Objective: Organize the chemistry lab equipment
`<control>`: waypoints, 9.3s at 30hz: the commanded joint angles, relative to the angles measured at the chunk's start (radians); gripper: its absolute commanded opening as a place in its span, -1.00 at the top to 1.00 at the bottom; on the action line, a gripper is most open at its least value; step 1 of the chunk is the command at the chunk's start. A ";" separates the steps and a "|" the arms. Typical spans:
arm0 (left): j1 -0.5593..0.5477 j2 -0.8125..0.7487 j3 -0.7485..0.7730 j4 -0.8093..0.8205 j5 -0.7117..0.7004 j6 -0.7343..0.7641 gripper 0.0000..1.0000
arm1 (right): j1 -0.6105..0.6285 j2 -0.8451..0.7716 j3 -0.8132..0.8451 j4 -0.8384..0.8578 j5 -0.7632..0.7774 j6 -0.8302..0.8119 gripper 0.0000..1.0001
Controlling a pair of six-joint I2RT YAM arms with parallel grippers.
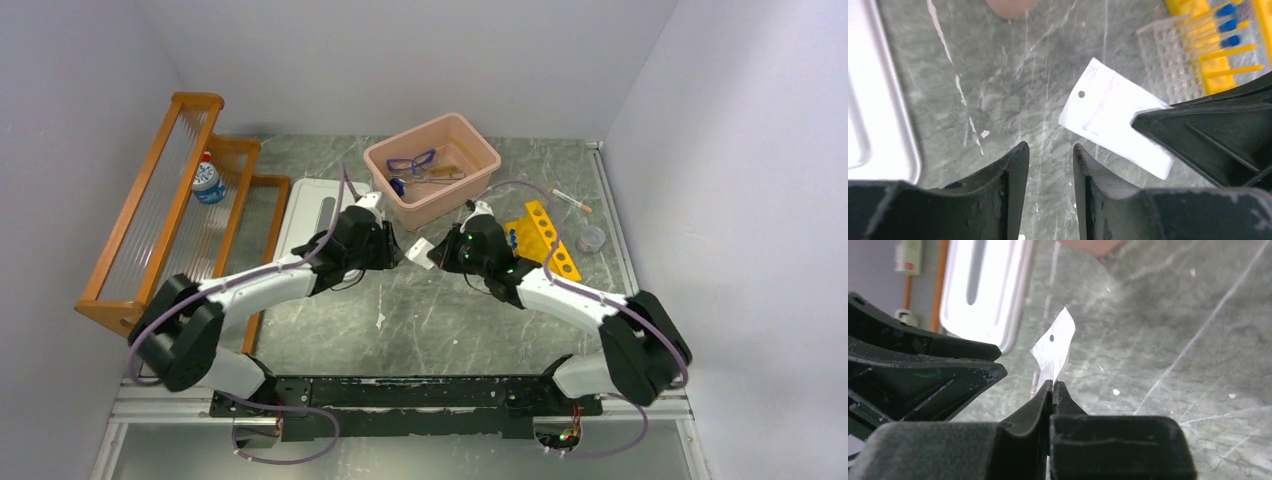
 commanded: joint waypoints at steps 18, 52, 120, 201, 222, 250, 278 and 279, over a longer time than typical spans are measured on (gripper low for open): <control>0.000 -0.455 0.131 -0.310 -0.371 0.271 -0.41 | -0.124 0.355 0.825 -0.288 0.058 -0.319 1.00; 0.140 -0.325 0.084 -0.309 -0.196 0.230 -0.44 | -0.125 0.484 1.002 -0.372 0.178 -0.400 -0.02; -0.093 -0.187 -0.172 -0.185 0.017 -0.208 0.10 | 0.029 -0.277 0.118 -0.524 0.168 -0.120 0.14; 0.242 -0.500 -0.303 -0.413 0.038 -0.150 -0.58 | 0.113 0.329 0.227 -0.195 -0.057 -0.197 1.00; 0.242 -0.632 -0.343 -0.221 0.304 -0.303 0.62 | 0.075 0.301 0.171 -0.082 -0.189 -0.170 0.82; 0.242 -0.501 0.427 -0.652 0.501 0.347 0.90 | -0.212 -0.042 0.658 -0.311 -0.614 -0.413 -0.63; 0.448 0.069 0.985 -0.653 1.079 0.474 0.90 | -0.610 0.205 0.679 0.799 -1.287 0.449 0.06; 0.459 0.072 0.980 -0.643 1.088 0.466 0.90 | -0.609 0.207 0.675 0.837 -1.291 0.479 0.09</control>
